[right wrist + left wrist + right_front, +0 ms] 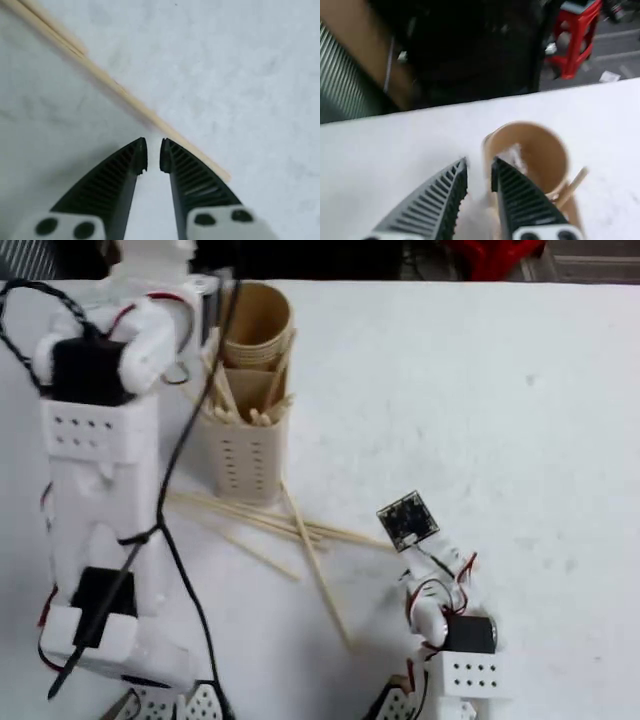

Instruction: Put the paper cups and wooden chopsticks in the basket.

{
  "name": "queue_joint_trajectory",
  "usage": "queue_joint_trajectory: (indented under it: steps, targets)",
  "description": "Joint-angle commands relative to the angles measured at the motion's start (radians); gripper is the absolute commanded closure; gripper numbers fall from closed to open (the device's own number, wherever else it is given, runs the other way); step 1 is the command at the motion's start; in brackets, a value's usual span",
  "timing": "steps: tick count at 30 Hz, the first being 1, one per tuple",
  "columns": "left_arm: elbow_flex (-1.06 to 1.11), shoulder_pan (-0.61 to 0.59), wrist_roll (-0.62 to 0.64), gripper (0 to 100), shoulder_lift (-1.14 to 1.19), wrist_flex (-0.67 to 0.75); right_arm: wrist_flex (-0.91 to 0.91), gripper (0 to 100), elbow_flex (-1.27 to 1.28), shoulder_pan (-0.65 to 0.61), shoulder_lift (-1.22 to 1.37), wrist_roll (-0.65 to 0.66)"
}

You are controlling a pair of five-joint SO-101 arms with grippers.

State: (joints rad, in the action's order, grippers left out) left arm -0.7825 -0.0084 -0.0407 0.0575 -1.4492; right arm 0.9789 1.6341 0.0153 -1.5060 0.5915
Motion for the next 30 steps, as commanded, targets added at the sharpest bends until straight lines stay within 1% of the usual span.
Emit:
queue_joint_trajectory:
  steps: [1,3,4,7,8,10,12,14,17,19,22,24,27,29,30]
  targets:
    - [-0.107,-0.202,-0.009,92,-0.002,-0.226,-0.021,93.5,-0.081,0.114,-0.004,-0.009]
    - [-0.087,-0.302,-0.017,90,-0.002,-0.321,-0.084,93.9,-0.092,0.171,-0.004,-0.051]
    - [-0.06,-0.351,-0.017,89,-0.002,-0.347,-0.11,94.0,-0.092,0.18,-0.004,-0.063]
    - [0.118,-0.501,-0.017,85,-0.008,-0.336,-0.127,94.0,-0.1,0.142,-0.004,-0.046]
    - [0.181,-0.532,-0.018,84,-0.001,-0.33,-0.12,94.0,-0.112,0.128,0.004,-0.029]
    - [0.334,-0.575,-0.041,83,-0.001,-0.301,-0.051,93.7,-0.158,0.076,0.007,-0.002]
    - [0.491,-0.599,-0.1,83,-0.008,-0.227,0.076,93.6,-0.255,0.021,0.013,-0.002]
    - [0.638,-0.605,-0.11,83,-0.007,-0.126,0.202,93.5,-0.39,-0.035,0.059,-0.003]
    - [0.864,-0.602,-0.109,83,-0.005,0.055,0.288,93.5,-0.571,-0.133,0.246,-0.003]
    - [0.984,-0.599,-0.087,83,-0.004,0.186,0.311,93.5,-0.671,-0.226,0.432,-0.014]
    - [1.131,-0.588,-0.002,83,-0.001,0.367,0.309,93.4,-0.795,-0.384,0.697,-0.137]
    - [1.218,-0.573,0.031,83,-0.001,0.462,0.309,91.6,-0.881,-0.496,0.839,-0.213]
    - [1.324,-0.545,0.035,83,-0.001,0.577,0.303,83.2,-0.967,-0.647,0.993,-0.29]
    - [1.333,-0.558,0.034,83,-0.002,0.609,0.3,79.1,-0.979,-0.727,1.052,-0.311]
    - [1.33,-0.57,0.037,83,-0.002,0.615,0.286,78.9,-0.973,-0.759,1.073,-0.321]
